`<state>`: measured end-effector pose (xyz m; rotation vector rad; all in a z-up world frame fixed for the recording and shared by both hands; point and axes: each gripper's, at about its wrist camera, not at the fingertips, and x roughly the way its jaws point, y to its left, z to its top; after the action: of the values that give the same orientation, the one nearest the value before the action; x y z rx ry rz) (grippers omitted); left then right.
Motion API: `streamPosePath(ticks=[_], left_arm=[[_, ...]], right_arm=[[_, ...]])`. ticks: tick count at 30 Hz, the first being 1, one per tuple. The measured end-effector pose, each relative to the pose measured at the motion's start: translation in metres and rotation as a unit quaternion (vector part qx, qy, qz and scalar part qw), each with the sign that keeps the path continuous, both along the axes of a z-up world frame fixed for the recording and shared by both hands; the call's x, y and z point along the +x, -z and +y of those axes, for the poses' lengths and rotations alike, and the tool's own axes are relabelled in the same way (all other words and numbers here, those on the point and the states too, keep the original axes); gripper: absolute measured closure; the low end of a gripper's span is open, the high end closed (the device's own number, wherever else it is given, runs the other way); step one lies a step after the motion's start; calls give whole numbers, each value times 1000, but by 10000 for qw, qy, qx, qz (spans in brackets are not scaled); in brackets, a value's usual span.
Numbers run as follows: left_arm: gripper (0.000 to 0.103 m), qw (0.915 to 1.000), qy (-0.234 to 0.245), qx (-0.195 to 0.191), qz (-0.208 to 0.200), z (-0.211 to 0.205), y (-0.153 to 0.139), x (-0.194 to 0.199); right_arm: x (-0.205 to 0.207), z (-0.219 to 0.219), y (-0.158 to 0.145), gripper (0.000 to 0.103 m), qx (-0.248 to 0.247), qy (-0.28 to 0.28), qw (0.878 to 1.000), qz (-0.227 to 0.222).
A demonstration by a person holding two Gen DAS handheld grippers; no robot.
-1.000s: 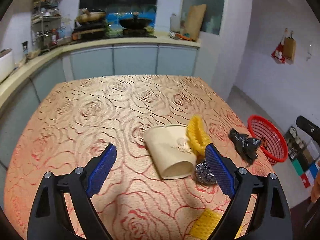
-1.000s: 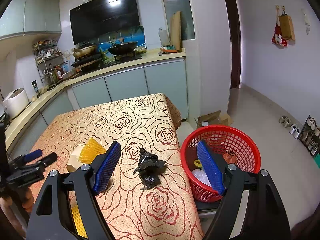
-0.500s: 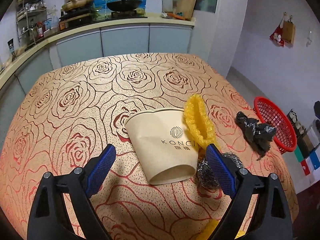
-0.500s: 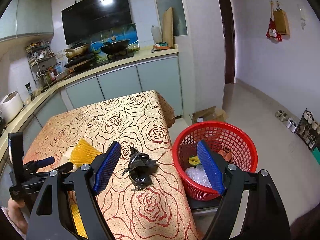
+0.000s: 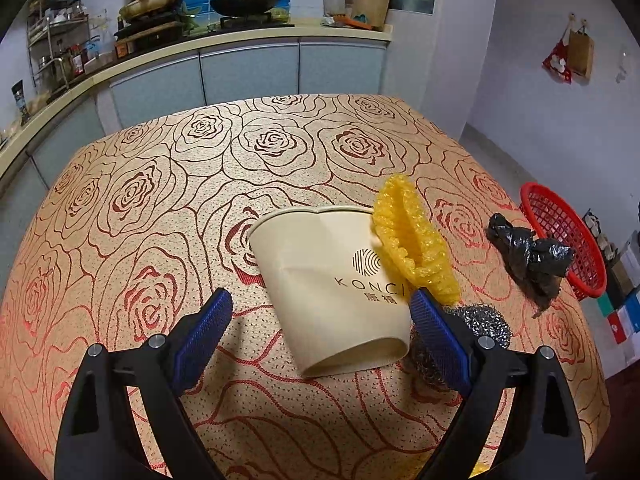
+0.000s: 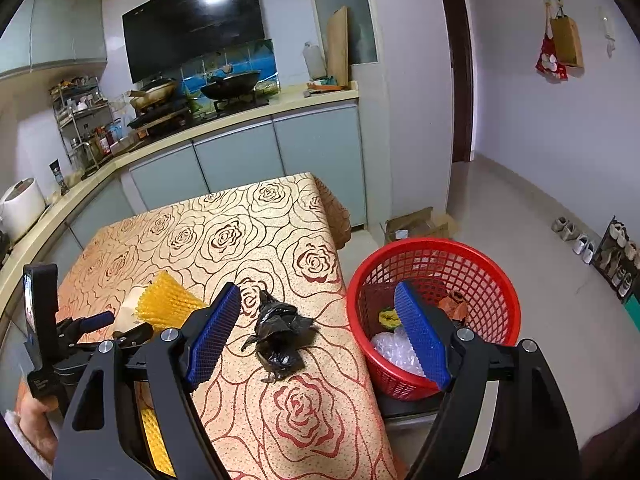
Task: Collect trash
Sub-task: 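Reach the left gripper to the beige KONCI paper cup and grasp it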
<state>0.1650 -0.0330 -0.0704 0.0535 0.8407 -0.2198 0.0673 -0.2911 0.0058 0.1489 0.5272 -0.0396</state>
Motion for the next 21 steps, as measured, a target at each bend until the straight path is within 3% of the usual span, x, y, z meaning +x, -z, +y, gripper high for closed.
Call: streamPosePath(ticks=[2, 4, 21], left_arm=[[31, 10000, 6, 23, -18, 0, 0, 0], [39, 10000, -24, 15, -8, 2, 0, 1], [41, 9981, -297, -116, -536, 39, -30, -20]], right_arm=[[1, 2, 0, 26, -12, -24, 10000, 10], [1, 3, 1, 26, -16, -30, 10000, 16], [8, 8, 13, 26, 2, -129, 9998, 175]])
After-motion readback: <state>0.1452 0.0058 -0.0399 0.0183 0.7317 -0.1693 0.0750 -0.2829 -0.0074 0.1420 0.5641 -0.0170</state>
